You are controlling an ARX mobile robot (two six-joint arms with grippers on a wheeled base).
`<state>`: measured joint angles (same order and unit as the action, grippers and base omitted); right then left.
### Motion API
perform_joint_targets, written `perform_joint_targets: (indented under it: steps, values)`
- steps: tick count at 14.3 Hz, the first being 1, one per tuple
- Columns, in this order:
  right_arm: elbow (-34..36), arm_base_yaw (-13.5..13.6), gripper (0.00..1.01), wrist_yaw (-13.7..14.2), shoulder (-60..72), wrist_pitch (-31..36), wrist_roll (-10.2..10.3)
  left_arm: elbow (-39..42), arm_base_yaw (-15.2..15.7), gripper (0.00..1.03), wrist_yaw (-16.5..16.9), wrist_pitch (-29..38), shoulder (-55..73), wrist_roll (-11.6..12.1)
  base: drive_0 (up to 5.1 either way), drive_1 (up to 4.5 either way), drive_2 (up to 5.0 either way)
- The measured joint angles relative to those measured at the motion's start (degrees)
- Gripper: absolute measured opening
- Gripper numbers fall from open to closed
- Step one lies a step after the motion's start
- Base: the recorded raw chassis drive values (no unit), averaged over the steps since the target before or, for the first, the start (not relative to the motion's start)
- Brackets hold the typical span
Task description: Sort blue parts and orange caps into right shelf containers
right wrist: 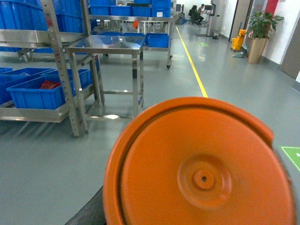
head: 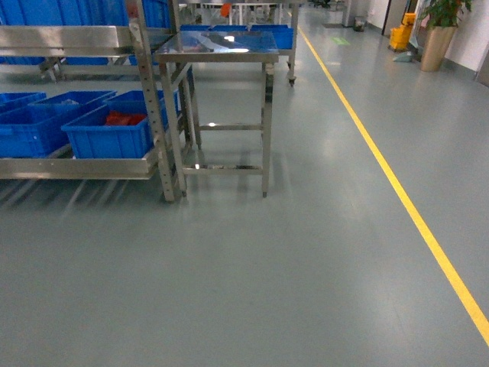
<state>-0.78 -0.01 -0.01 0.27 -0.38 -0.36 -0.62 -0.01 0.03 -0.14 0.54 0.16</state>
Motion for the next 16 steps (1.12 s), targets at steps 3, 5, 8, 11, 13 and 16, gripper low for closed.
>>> perform_joint_targets:
  steps: [3, 5, 8, 11, 13, 16]
  values:
    - [0.0, 0.0, 0.45, 0.0, 0.0, 0.0, 0.0, 0.0, 0.0, 0.43, -0.04, -0.31, 0.0, 0.0, 0.1, 4.3, -4.2]
    - [0.0, 0.0, 0.45, 0.0, 0.0, 0.2, 0.0, 0.0, 0.0, 0.43, -0.07, -0.2, 0.0, 0.0, 0.0, 4.26, -4.2]
    - [0.0, 0.0, 0.45, 0.0, 0.0, 0.04, 0.0, 0.0, 0.0, 0.43, -0.07, -0.2, 0.0, 0.0, 0.0, 4.29, -4.2]
    - [0.0, 0.0, 0.45, 0.0, 0.0, 0.22, 0.0, 0.0, 0.0, 0.43, -0.15, -0.26, 0.0, 0.0, 0.1, 4.31, -4.2]
    - [0.0, 0.0, 0.45, 0.0, 0.0, 0.0, 0.0, 0.0, 0.0, 0.43, -0.11, -0.2, 0.0, 0.0, 0.1, 4.34, -4.1]
    - [0.0, 0.0, 0.45, 0.0, 0.0, -0.02, -0.02, 0.0, 0.0, 0.43, -0.07, -0.31, 0.0, 0.02, 0.1, 4.31, -4.2]
